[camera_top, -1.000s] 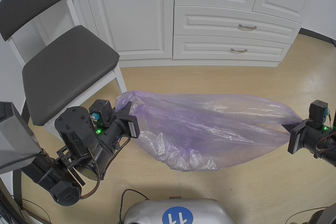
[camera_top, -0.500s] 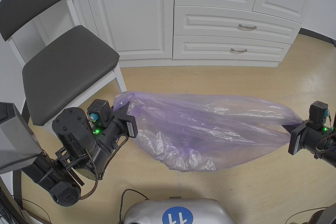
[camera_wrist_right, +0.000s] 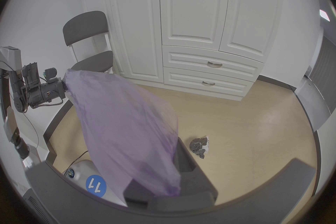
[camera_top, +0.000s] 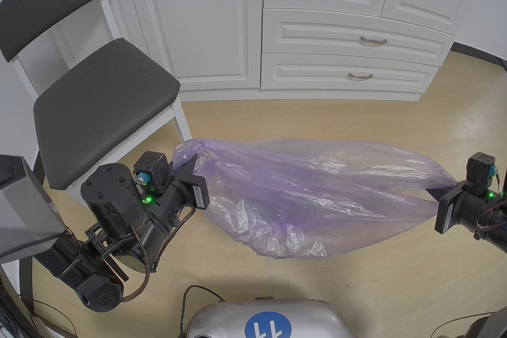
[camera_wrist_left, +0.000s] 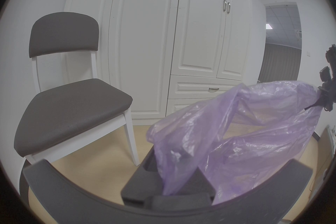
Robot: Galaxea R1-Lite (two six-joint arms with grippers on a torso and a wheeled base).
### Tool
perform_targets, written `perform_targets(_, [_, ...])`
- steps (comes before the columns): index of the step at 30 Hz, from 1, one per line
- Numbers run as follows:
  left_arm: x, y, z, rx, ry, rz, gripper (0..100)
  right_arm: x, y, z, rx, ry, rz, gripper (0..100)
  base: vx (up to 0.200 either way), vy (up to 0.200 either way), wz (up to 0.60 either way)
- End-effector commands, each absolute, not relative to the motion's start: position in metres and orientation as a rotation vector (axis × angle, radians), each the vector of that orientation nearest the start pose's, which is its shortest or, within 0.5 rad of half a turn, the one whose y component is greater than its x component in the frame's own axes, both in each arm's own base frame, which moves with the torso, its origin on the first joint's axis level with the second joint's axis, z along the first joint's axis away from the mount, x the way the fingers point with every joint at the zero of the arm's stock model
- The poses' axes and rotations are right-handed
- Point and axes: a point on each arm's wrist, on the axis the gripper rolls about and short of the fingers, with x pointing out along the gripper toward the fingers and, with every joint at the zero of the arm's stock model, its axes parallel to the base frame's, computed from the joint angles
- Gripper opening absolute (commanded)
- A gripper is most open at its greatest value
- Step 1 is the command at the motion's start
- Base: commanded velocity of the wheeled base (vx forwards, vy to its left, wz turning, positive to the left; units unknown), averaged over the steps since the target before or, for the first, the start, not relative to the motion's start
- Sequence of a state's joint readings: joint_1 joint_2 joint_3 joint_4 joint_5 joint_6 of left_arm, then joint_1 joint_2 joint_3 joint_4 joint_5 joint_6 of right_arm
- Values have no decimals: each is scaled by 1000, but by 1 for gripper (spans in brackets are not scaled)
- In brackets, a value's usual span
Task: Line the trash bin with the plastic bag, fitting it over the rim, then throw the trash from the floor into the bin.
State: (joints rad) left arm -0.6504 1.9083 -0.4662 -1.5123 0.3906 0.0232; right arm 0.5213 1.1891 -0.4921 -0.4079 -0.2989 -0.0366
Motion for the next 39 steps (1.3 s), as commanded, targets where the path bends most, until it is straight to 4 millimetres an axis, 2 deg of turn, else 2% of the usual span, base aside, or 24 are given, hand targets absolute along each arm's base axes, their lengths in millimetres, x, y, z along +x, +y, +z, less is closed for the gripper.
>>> perform_targets(1, [241,-174,126,-9,-62,-263,0,149,78,194,-155,265,226,0,0,0,0])
perform_targets(14, [241,-182,122,-10,-65,-283,0,149,80,194,-157,266,238,0,0,0,0])
perform_targets(21, [235,-189,125,-17,-76,-310,0,151,82,194,-156,266,241,0,0,0,0])
perform_targets(26, [223,-200,131,-30,-93,-357,0,149,86,196,-150,253,268,0,0,0,0])
perform_targets(39, [223,-213,137,-61,-119,-382,0,156,97,199,-91,167,292,0,0,0,0])
